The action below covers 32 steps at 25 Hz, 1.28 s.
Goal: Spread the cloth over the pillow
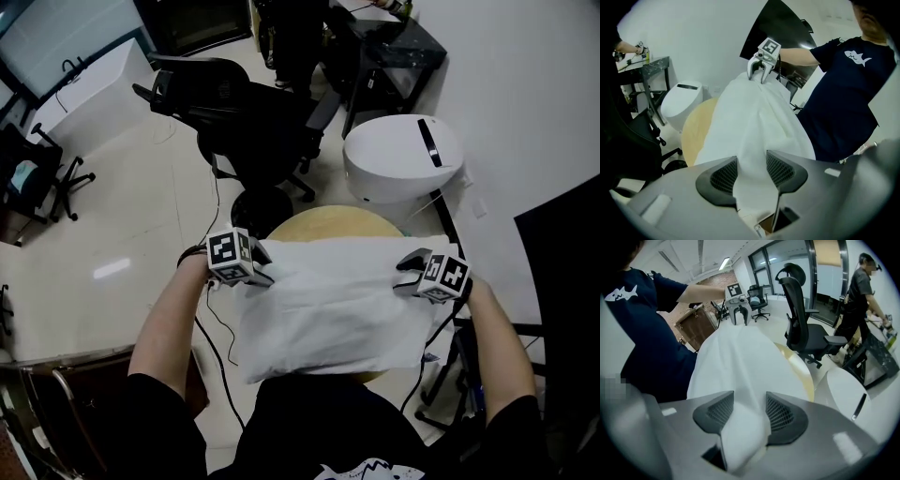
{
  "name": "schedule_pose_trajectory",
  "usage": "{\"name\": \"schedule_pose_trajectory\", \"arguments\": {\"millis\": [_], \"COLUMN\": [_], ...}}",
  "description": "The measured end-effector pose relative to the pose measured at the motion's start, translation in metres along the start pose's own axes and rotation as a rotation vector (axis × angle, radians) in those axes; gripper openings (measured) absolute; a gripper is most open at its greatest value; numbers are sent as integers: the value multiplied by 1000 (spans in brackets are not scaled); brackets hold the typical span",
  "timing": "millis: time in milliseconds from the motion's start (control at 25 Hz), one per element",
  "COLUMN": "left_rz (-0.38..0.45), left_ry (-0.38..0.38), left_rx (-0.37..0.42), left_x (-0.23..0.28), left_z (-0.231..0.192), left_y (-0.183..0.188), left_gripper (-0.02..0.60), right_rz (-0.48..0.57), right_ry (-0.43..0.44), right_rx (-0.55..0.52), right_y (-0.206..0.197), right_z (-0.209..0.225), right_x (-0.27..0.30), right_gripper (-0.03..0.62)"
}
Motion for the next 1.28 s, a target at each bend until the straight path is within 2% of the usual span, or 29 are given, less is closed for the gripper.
{"name": "schedule_pose_trajectory", "arguments": {"millis": [80,160,280,320,440,600,800,1000,1280], "left_rz": [-27,-47,-72,-77,-79,-59,-10,20,77], "left_ry": [-11,12,97,125,215,400,601,692,701], "left_rx": [24,54,114,130,170,218,259,223,71], "left_x": [1,-2,-11,-15,-27,-55,-84,-82,-22], "left_z": [5,10,20,24,39,68,131,196,262], "left_y": [2,6,13,14,21,32,42,32,-6], "left_gripper": [148,104,64,54,6,5,4,2,1], "right_rz": [-30,-53,-69,-64,-24,55,101,140,164], "right_ry": [8,-7,-80,-101,-154,-252,-333,-327,-264], "right_rx": [-44,-102,-196,-218,-253,-293,-400,-451,-426], "right_y": [1,2,4,4,6,17,22,12,-20], "right_z": [-5,-11,-19,-22,-31,-48,-90,-138,-193], "right_x": [1,-3,-14,-18,-33,-64,-94,-101,-75], "right_gripper": [222,195,32,12,12,12,12,12,12]}}
Point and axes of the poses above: the fingertips, and each gripper's own axes: x forward along the fingers, z to its right, y out of its top, the point moved 4 cm from there along -x, backward along the fingers, and after that the axes turned 2 degrees about -y, right-handed, at the moved point
